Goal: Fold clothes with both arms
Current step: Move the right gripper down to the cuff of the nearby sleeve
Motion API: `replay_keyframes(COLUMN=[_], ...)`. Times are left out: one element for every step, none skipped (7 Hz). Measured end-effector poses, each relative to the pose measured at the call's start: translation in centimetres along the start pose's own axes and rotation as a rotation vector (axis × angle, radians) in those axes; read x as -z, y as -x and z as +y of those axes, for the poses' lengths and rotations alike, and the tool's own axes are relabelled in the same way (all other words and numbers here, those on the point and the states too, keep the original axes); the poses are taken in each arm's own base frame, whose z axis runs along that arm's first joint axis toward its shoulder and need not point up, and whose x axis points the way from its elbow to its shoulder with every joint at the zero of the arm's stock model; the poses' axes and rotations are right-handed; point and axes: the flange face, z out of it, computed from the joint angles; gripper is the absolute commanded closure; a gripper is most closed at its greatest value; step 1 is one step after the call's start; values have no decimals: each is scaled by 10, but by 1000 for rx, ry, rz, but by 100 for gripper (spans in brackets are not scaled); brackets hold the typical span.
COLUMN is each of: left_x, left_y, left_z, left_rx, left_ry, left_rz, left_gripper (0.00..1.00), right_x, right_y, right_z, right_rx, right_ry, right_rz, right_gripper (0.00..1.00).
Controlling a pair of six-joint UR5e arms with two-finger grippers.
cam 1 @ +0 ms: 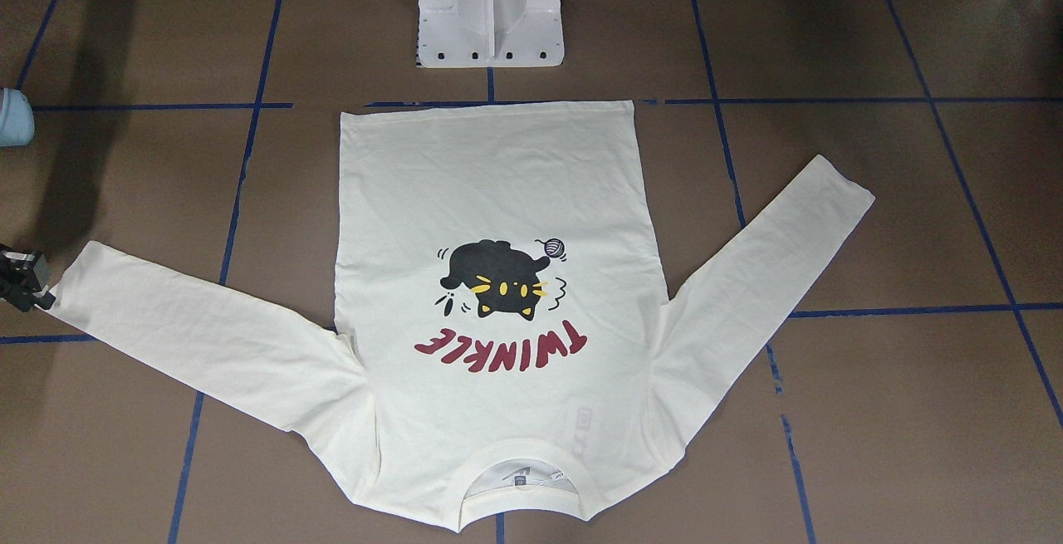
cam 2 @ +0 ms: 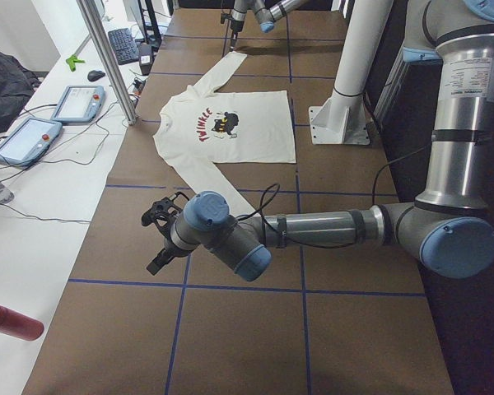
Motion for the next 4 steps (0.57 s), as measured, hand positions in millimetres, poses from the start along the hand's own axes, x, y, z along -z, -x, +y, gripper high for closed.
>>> replay_keyframes(left_x=[0, 0, 0, 0], left_y=[0, 0, 0, 0], left_z=[0, 0, 0, 0], left_rx=[0, 0, 0, 0], left_ry=[0, 0, 0, 0], left_rz=[0, 0, 0, 0], left_gripper=[0, 0, 0, 0], right_x=[0, 1, 3, 11], right_y=[2, 4, 10, 24], right_z=[-1, -3, -5, -10], right_rx=[0, 2, 8, 17], right_ry=[-2, -4, -7, -10], right_rz=[-3, -6, -14, -30], right_gripper=[100, 100, 100, 100])
